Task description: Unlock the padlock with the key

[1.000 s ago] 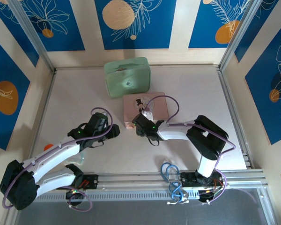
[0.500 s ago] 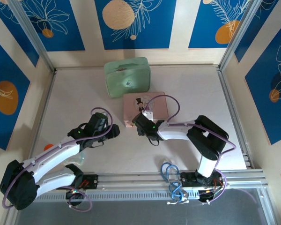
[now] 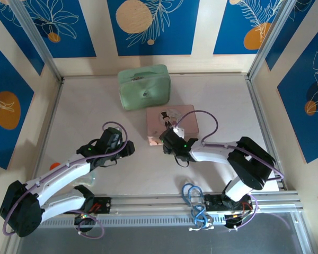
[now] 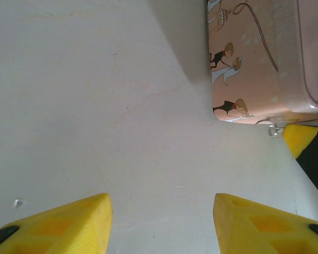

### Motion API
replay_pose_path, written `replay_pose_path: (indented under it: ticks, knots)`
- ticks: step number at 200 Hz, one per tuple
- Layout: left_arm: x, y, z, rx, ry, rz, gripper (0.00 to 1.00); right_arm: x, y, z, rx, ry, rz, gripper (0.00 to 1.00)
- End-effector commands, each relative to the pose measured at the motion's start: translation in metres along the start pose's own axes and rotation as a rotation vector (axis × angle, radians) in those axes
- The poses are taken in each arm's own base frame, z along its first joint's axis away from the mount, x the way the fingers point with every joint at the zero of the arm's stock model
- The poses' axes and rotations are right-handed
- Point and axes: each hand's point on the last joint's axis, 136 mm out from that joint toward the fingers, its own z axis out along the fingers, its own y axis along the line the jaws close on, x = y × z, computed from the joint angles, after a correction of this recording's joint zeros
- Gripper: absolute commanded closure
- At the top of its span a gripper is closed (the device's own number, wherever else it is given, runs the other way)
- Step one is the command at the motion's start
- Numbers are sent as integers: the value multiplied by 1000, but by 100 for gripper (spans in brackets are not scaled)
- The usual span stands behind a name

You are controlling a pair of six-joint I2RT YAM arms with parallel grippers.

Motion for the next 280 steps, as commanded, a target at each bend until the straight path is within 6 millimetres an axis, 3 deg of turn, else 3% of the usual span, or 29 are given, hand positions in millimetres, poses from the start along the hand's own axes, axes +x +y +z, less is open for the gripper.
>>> replay_pose_path:
  ticks: [1,33,73,108,149,195,229,280]
  knots:
    - [-3,-11,-3,45,-7,-10,45,-2,27,-8,-58,32,23,92]
    - [-22,-36,-2,79,-27,6,43,20,18,-9,34,132,14,93]
    - [-42,-59,18,94,-34,17,32,42,13,-5,50,175,-8,93]
    - [-57,-70,42,49,-22,37,31,37,14,-13,52,115,-39,93]
    - [-60,-46,63,-81,-25,27,31,24,5,-22,12,-11,41,93]
    - [-39,-27,87,-143,51,16,36,10,0,-24,-41,-96,160,95]
    - [-27,-15,90,-162,69,-3,37,-3,-4,-28,-138,-157,298,96]
    - [-12,3,91,-192,86,-13,38,-8,-37,-31,-94,-166,363,98]
